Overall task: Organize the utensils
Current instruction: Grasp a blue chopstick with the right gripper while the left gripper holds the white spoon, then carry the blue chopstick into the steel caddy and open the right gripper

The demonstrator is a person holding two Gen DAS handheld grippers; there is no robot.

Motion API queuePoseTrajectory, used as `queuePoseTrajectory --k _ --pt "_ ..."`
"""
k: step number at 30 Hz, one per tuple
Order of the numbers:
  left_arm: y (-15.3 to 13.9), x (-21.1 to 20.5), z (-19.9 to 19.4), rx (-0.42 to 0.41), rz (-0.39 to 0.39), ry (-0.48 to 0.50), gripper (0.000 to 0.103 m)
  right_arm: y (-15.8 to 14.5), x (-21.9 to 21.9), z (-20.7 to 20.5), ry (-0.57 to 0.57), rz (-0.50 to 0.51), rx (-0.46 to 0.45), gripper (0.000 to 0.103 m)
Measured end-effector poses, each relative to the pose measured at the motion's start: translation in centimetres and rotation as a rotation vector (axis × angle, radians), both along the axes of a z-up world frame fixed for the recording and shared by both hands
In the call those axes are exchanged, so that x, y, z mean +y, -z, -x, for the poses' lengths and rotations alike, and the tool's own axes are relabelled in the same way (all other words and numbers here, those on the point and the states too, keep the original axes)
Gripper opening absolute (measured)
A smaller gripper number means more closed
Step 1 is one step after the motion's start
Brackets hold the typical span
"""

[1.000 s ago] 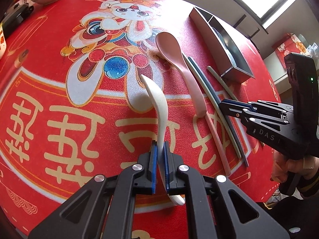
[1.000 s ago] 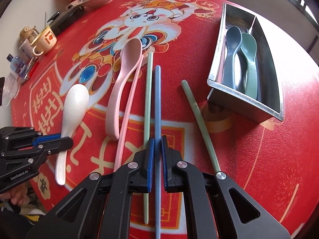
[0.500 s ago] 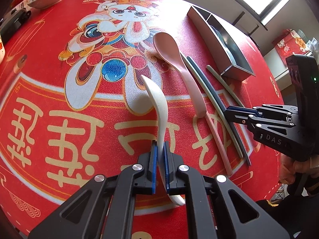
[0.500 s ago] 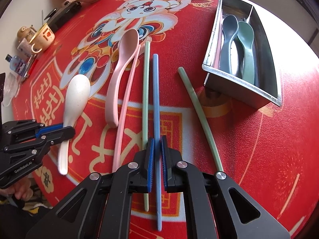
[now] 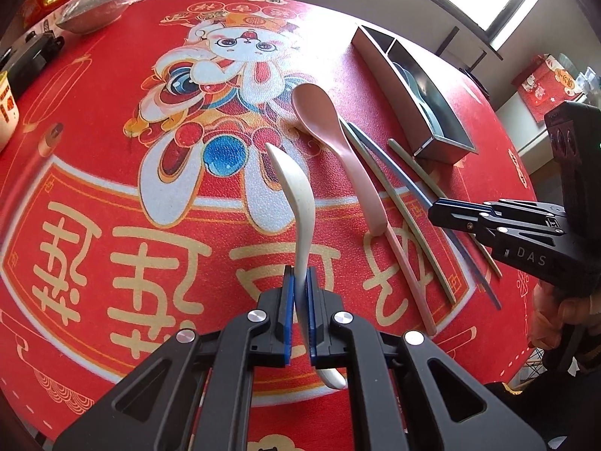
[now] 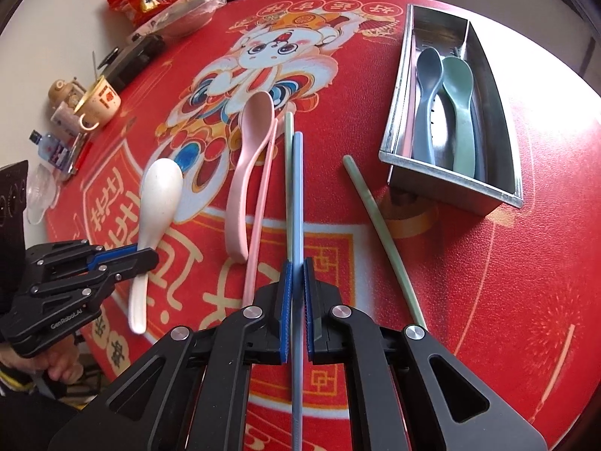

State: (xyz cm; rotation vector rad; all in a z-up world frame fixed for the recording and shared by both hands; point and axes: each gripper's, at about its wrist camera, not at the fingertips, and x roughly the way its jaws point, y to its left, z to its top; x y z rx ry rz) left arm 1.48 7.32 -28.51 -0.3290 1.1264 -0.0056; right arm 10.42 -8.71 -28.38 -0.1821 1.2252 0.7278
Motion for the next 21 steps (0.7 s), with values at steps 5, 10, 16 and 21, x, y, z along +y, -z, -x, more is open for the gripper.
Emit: queuePoseTrajectory --k 5,10,16,21 --pt "-1.2 0.9 0.1 -0.028 -0.004 -0.027 0.006 -1.1 0.0 -0.2 0.010 -0.037 -0.006 0.006" --pt "-2.6 1.7 -0.1 -0.059 0.003 -0.049 0.006 -2.8 -0.3 -0.5 0.024 -0.087 -0.026 0.006" --pt "-4.3 1.9 -0.7 -0.101 0.004 -0.050 0.006 -4.4 -0.7 -0.7 0.035 -0.128 -0.059 0.006" --pt "-5.1 2.0 -1.0 -0.122 0.018 -0.049 0.006 -5.2 -1.6 -0.9 0.059 -0.167 -0.059 0.006"
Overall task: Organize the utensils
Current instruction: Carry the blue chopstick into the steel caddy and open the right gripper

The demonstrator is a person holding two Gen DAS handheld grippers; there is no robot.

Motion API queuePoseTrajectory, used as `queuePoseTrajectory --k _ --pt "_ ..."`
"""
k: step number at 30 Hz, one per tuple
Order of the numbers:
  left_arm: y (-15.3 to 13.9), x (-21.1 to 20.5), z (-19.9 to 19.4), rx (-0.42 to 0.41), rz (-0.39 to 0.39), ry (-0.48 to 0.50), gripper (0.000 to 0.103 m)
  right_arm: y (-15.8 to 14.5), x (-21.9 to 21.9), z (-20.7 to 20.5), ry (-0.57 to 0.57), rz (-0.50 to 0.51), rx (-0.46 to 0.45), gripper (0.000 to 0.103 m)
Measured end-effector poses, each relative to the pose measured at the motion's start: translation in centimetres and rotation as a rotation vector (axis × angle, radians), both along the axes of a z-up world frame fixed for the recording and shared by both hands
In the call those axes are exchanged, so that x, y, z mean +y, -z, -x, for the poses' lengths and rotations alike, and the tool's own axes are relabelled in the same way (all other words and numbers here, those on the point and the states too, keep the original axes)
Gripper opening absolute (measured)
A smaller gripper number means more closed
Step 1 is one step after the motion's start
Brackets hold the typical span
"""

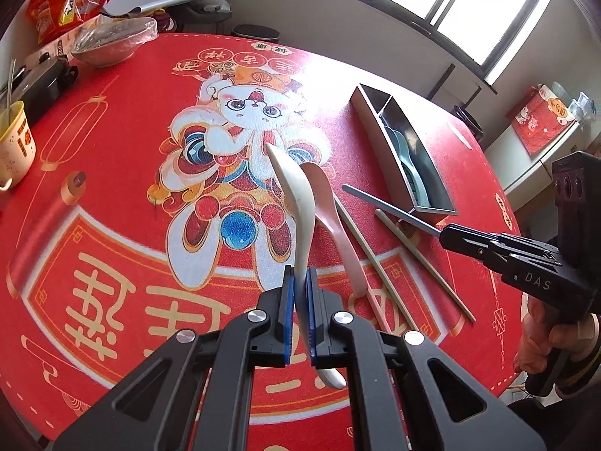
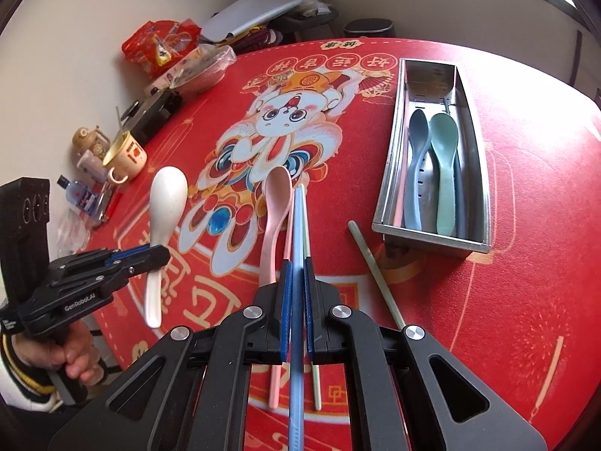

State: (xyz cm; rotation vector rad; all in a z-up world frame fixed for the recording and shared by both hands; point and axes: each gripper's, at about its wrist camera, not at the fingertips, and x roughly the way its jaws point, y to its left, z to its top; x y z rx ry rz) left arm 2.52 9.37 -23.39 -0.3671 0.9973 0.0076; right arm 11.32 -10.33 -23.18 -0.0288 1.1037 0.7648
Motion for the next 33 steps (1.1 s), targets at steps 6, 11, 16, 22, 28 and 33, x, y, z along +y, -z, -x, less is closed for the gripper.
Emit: queuePoseTrajectory --k 6,11,16,22,28,33 --pt "0.0 -0.1 -0.8 0.003 0.013 0.012 0.006 -0.5 -1.1 0.0 0.032 -0.046 0.009 0.006" --pt "0.2 -0.4 -1.2 0.008 0.016 0.026 0.006 -0.9 -2.0 -0.2 0.066 -0.073 0.013 0.006" --pt "0.2 -0.3 -1.5 0.002 0.028 0.030 0.006 -2.2 -2.7 -1.6 0.113 -0.096 -0.011 0.006" --pt "0.4 0.1 -1.7 -0.005 0.046 0.029 0.006 -3.3 -3.8 -5.7 0.208 -0.037 -0.072 0.006" --pt "0.6 0.7 -1.9 -0.005 0.062 0.021 0.006 -2.2 -4.0 -11.5 0.303 0.025 -0.056 0.006" --pt "0.6 1.2 -2.0 -0.001 0.063 0.014 0.006 -0.2 -2.0 -14.8 0.324 0.042 -0.015 0.006"
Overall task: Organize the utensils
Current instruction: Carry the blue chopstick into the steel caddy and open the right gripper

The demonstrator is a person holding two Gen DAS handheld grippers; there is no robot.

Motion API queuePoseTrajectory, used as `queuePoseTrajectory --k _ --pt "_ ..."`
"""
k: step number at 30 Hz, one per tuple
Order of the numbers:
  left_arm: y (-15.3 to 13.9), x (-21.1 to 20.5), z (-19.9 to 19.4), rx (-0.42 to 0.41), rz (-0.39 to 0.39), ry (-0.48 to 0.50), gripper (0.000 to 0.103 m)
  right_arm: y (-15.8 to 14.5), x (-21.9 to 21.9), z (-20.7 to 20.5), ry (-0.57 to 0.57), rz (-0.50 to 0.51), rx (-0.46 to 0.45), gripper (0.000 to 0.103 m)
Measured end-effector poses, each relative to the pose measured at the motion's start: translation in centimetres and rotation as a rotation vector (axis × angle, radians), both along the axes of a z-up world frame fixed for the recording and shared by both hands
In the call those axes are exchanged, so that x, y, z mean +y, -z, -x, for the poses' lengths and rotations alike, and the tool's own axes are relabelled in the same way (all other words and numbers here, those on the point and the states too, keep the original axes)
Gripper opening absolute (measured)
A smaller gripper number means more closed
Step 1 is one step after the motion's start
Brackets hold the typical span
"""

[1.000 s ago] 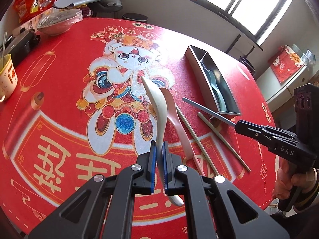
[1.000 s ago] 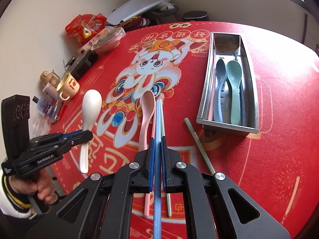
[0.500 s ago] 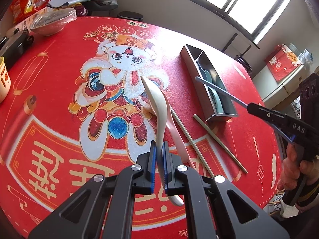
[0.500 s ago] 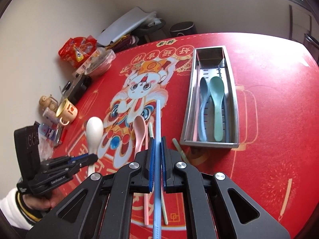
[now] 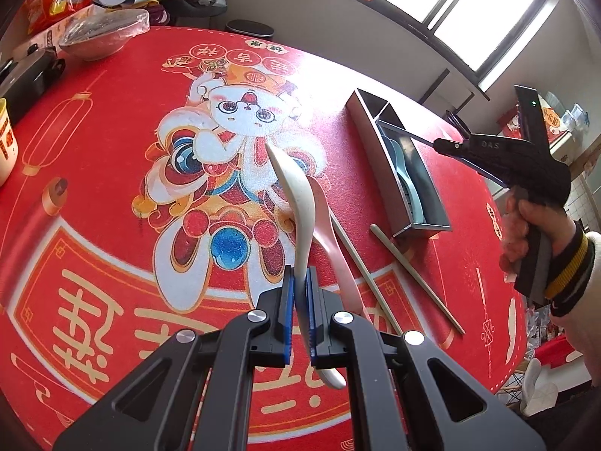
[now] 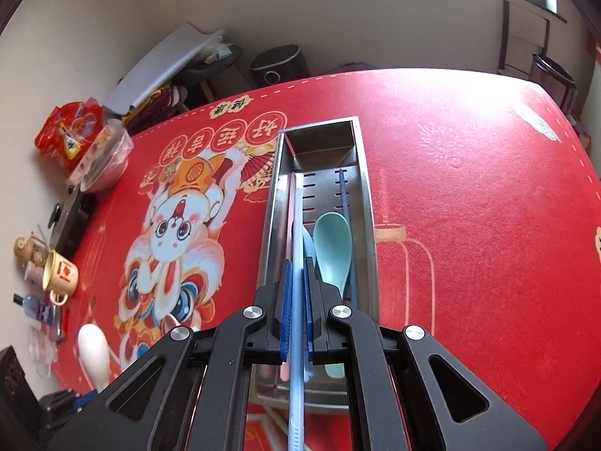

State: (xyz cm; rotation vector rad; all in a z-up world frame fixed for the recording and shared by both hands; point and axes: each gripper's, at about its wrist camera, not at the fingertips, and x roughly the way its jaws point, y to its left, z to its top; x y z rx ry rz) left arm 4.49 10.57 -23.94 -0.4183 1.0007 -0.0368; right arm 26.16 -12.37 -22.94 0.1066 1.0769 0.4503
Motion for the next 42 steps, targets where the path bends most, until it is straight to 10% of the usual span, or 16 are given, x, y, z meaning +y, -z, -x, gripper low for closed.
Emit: queuePoseTrajectory --k 21,33,37,42 --pt "-1.1 0.1 -0.3 0.005 -0.022 -0.003 0.006 5.8 1.0 -2.5 0.100 -0.246 0.270 0.008" --pt "-2.3 -2.7 -2.4 -0.010 -0.033 0.050 0.006 2.4 -2.2 1.2 0.092 -0.150 0.129 0.009" --pt "-2.7 -4.5 -3.7 -0.013 -0.039 0.087 0.006 1.3 -5.0 3.2 0.112 -0.158 0.062 0.050" --pt "-2.7 -7.0 -5.5 -0.009 -0.045 0.132 0.006 0.7 -8.2 5.3 0.119 -0.161 0.025 0.059"
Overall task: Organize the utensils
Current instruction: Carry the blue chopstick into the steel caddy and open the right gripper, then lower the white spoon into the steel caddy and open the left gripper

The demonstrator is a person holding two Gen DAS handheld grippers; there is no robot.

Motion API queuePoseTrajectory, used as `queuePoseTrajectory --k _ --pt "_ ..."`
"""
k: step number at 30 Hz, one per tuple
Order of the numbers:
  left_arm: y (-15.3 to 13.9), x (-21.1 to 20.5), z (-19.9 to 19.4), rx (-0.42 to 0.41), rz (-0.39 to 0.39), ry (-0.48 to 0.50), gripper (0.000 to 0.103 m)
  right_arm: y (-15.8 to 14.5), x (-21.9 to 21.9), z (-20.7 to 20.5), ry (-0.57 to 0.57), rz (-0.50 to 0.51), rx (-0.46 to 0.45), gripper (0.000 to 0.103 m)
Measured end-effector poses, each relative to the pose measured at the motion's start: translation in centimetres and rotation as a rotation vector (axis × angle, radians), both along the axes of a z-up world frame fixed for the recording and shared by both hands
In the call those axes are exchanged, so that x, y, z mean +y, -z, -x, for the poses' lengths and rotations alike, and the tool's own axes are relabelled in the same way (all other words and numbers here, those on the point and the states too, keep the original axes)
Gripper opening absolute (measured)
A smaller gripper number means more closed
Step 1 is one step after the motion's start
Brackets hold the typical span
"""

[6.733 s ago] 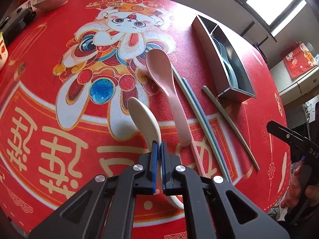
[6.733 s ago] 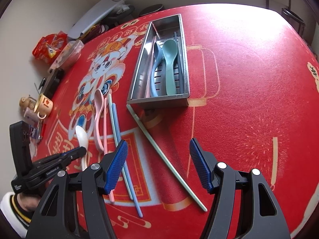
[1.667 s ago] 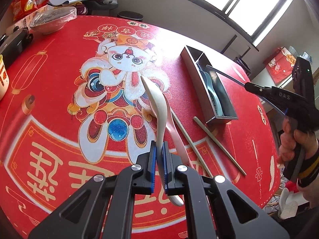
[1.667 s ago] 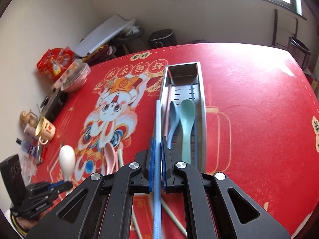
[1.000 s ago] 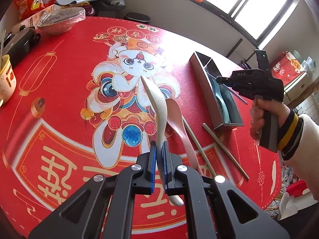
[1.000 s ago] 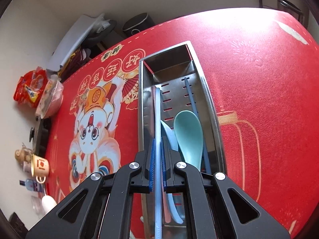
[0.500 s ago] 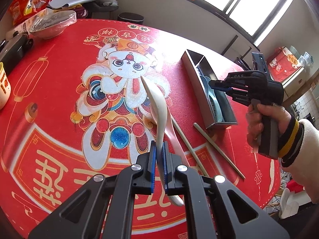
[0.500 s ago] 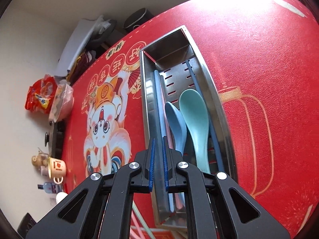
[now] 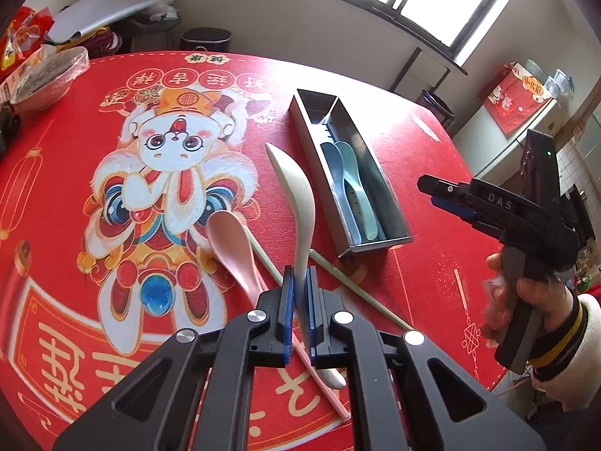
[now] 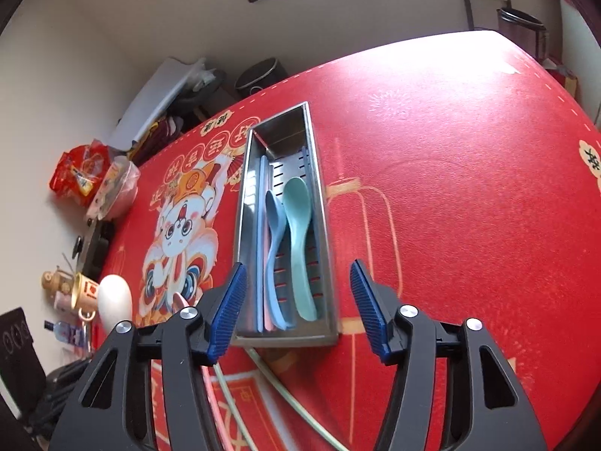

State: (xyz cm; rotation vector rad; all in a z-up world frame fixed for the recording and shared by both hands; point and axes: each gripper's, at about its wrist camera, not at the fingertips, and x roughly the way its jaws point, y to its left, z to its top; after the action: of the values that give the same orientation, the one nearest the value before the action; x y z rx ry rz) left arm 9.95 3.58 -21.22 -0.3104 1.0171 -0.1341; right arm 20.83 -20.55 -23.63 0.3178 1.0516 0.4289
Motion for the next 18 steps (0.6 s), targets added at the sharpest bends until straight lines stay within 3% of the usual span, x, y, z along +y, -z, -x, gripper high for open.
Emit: queuePoseTrajectory --k 3,4,5,6,18 --pt "0.2 -1.6 -1.1 0.008 -0.003 0.025 0.006 -0.2 -1.4 0.9 -0.002 0.001 -0.029 0.068" --pt "0.2 -2.1 -1.5 0.012 -0.004 0.034 0.006 -0.3 -1.8 1.2 -0.002 0.008 -0.038 0.073" --pt "0.3 -2.6 -2.0 0.015 -0.004 0.041 0.006 -0.4 -2.2 1.4 -0.003 0.017 -0.042 0.084" --pt "0.4 -3.1 -2.4 0.018 -0.004 0.047 0.006 -0.4 -2.6 1.6 -0.003 0.026 -0.045 0.088" --pt "1.9 -7.2 -9.7 0.059 0.030 0.071 0.006 -0.5 -7.5 2.5 0.034 0.053 -0.046 0.087"
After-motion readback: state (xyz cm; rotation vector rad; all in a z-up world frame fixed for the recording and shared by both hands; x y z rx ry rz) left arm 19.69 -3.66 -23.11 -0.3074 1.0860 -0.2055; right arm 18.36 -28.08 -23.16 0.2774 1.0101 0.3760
